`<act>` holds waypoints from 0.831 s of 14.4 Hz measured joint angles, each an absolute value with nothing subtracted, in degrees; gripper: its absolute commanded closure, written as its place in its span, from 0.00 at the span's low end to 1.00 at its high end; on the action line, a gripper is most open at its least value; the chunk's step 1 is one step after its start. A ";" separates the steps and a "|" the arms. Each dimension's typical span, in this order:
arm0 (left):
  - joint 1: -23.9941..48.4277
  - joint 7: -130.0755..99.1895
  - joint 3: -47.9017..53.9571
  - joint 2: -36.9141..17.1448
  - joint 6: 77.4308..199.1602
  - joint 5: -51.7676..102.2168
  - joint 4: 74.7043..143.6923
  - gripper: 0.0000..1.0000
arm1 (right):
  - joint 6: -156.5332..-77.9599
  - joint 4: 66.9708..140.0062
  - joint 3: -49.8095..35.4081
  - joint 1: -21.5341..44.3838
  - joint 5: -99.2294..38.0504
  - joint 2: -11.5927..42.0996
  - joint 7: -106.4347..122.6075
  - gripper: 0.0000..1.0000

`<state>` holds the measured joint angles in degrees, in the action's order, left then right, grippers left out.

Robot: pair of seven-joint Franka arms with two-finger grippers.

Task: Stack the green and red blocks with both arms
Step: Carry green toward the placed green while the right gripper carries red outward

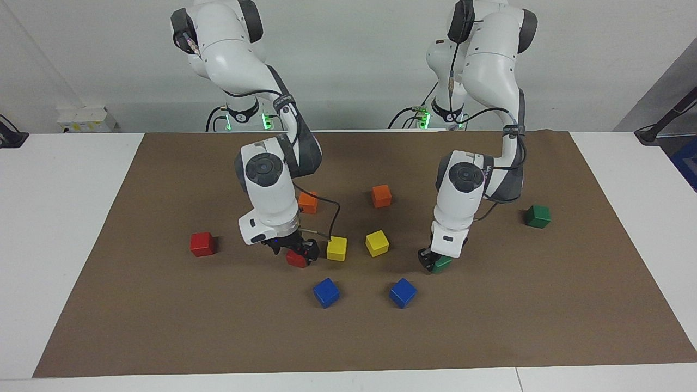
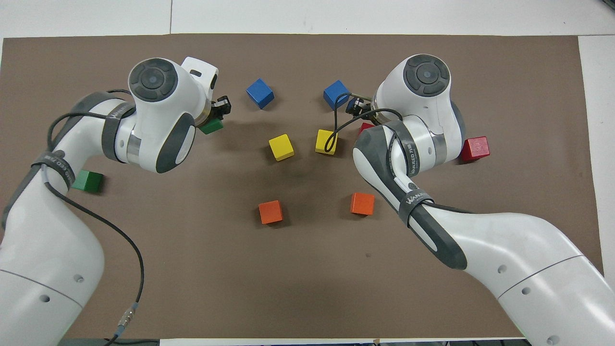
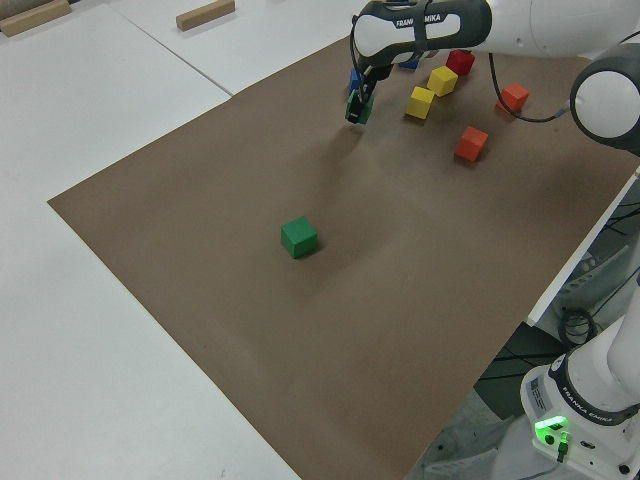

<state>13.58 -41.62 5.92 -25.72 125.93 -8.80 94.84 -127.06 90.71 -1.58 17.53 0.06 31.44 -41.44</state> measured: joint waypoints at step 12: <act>-6.34 5.87 5.26 -8.90 105.13 -3.10 96.57 1.00 | -129.41 94.51 -1.56 19.16 0.06 31.19 -41.33 0.43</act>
